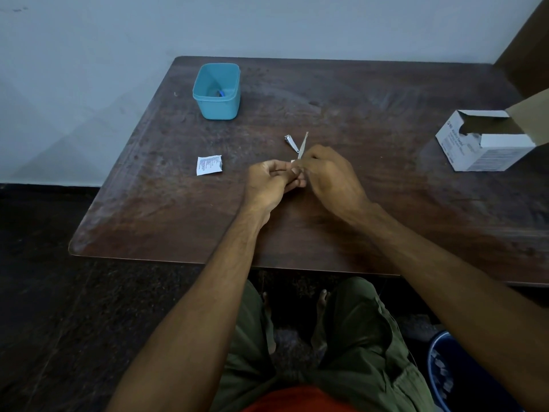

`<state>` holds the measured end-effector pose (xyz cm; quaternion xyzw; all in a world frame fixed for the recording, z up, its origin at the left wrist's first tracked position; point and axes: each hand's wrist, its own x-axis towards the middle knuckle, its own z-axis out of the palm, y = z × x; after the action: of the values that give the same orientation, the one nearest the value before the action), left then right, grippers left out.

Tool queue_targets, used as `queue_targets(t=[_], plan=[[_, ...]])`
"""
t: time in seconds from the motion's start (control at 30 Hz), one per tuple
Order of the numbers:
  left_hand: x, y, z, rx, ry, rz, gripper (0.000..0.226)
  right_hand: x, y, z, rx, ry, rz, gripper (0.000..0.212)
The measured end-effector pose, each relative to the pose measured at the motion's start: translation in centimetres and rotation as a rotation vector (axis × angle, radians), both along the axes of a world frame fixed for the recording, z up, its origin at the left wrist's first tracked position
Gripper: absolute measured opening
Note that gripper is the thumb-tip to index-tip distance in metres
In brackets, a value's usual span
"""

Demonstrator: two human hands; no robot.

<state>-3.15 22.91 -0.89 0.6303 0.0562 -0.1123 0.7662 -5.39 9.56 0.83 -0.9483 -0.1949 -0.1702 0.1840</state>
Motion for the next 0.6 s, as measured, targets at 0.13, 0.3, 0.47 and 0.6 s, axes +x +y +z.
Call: queue_targets(t=[0.13,0.3,0.47,0.6], plan=[[0.0,-0.1,0.0,0.028,-0.008,0.001,0.003,2.2,-0.8,0.9,0.045,-0.007,-0.125,0.023],[0.0,-0.1,0.1,0.009,-0.002,0.031,0.003,2.6,-0.6,1.1,-0.037,-0.022,-0.075,0.026],[0.0,-0.2,0.0,0.006,0.000,0.040,0.006,1.0,-0.3,0.2,-0.076,-0.035,-0.009,0.021],[-0.1,-0.1,0.1,0.050,-0.016,0.020,0.004,3.8,-1.2,1.3,-0.013,-0.057,-0.124,0.026]])
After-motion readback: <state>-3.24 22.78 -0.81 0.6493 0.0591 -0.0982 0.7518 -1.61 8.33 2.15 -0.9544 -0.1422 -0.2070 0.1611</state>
